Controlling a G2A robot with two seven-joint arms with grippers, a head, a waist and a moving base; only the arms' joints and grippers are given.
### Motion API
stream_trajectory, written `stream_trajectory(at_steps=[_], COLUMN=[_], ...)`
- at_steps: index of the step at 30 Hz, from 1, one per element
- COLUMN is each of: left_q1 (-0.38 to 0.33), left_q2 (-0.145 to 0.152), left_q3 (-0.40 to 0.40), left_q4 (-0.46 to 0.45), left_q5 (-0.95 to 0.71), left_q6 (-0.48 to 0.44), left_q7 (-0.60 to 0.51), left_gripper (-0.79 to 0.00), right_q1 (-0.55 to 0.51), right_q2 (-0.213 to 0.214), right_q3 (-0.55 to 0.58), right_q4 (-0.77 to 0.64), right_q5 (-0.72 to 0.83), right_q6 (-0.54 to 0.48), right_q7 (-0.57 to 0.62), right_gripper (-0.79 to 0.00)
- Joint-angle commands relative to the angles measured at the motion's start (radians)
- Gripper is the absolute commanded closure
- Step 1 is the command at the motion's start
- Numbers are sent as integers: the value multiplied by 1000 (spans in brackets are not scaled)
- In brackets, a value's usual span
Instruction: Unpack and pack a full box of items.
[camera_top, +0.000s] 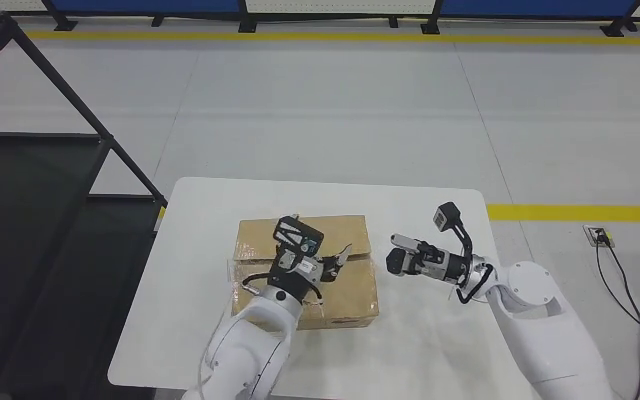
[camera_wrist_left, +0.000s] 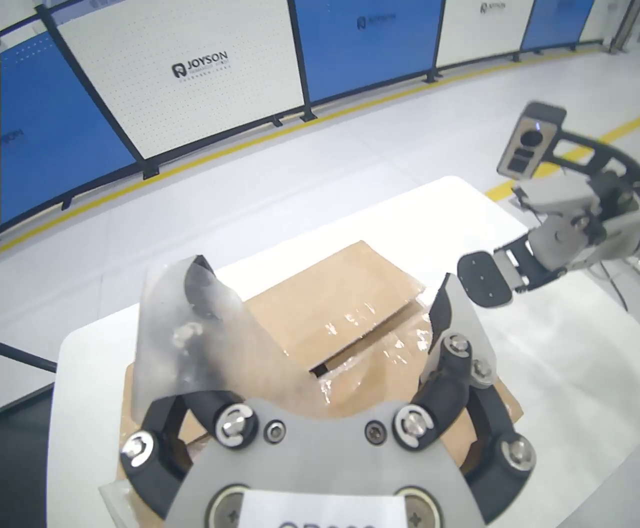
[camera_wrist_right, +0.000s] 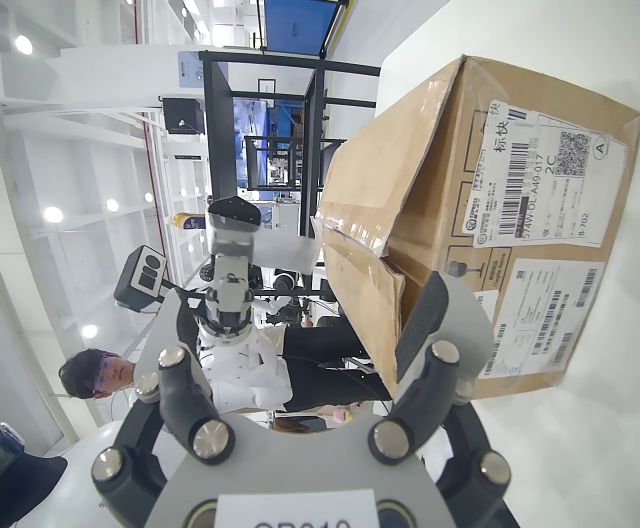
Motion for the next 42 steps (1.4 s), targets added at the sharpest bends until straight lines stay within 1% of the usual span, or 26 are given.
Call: stream_trajectory(at_steps=[1,3,5,8,12,18,21,25,30,34,38,42], left_q1=[-10,-19,-34,-62,-108,-160,-164,-136,-74,-34,-5,32], left_q2=[-4,-7,-10,-19,-35,-54,-61,-63,-57,-52,-48,-45], left_q3=[-12,-16,-17,3,35,78,97,82,26,-36,-112,-160], left_q4=[-3,1,15,63,122,197,209,172,78,5,-60,-112], left_q5=[-27,-33,-5,34,41,52,57,56,55,53,17,14], left_q6=[24,41,67,118,168,186,183,182,179,181,180,172], left_q7=[12,21,42,81,93,82,81,95,128,154,163,199], left_gripper=[-785,-785,-785,-785,-785,-785,-785,-785,-785,-785,-785,-785], right_q1=[10,18,24,29,29,20,15,11,16,29,38,46], right_q2=[-1,-2,-2,-2,-1,2,4,6,7,7,7,6], right_q3=[-6,-13,-17,-21,-23,-16,-13,-9,-11,-19,-25,-32], right_q4=[7,13,19,24,28,23,20,20,22,27,35,45], right_q5=[2,3,2,4,4,5,6,7,9,7,8,12], right_q6=[0,0,-1,-3,-5,-4,-2,-2,-1,1,-2,-6], right_q7=[3,6,8,8,6,3,2,3,8,16,20,25], right_gripper=[-785,-785,-785,-785,-785,-785,-785,-785,-785,-785,-785,-785])
